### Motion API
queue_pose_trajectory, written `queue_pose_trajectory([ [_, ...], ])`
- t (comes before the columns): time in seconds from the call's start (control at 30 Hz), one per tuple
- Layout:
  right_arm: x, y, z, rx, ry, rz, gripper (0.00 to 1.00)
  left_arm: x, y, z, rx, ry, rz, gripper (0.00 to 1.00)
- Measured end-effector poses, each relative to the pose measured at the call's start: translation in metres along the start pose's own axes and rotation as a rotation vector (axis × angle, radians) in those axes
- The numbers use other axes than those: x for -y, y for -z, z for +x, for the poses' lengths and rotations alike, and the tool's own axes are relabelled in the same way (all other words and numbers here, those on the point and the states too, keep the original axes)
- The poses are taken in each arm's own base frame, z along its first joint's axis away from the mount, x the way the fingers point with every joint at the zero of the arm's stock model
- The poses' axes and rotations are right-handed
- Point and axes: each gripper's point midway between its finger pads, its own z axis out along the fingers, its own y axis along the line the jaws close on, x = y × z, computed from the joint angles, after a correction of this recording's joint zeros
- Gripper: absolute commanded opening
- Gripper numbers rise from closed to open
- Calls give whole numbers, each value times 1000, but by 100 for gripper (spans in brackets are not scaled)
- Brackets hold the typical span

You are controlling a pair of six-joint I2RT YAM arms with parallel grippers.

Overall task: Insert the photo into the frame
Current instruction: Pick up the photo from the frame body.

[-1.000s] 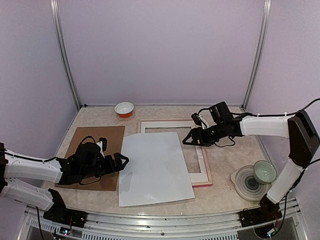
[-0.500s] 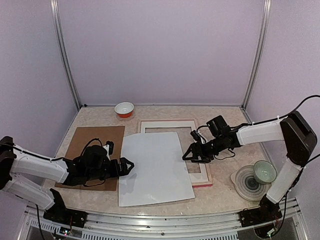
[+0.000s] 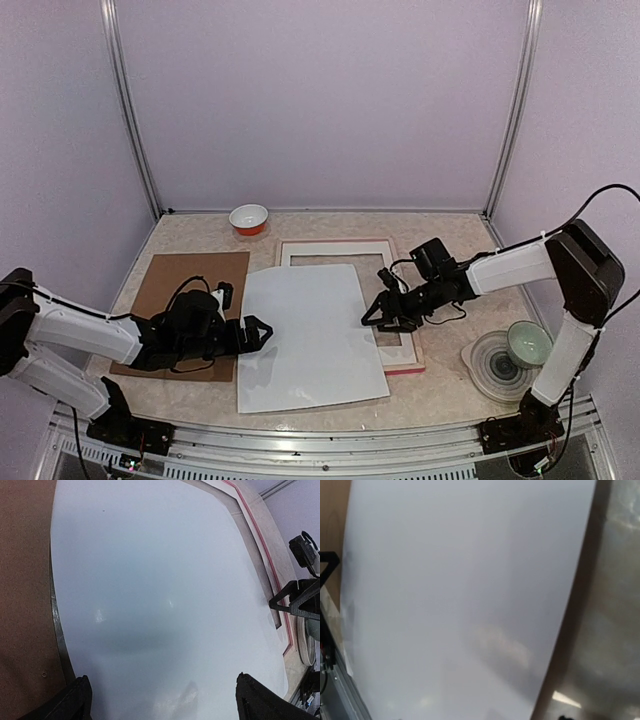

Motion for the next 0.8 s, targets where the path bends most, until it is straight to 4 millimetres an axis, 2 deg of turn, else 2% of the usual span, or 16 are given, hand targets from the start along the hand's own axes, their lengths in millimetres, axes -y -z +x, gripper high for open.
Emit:
queue_pose_trajectory([
  [0.17,6,-8,6,-24,-27,-16,65,1,-1,0,0,-1,2,99],
  [0.63,-5,-15,6,-42,-62,-110,65,0,-5,7,-23,-8,3,99],
  [0.8,-10,-15,5,-46,-79,-140,61,1,-6,7,-26,-9,7,99],
])
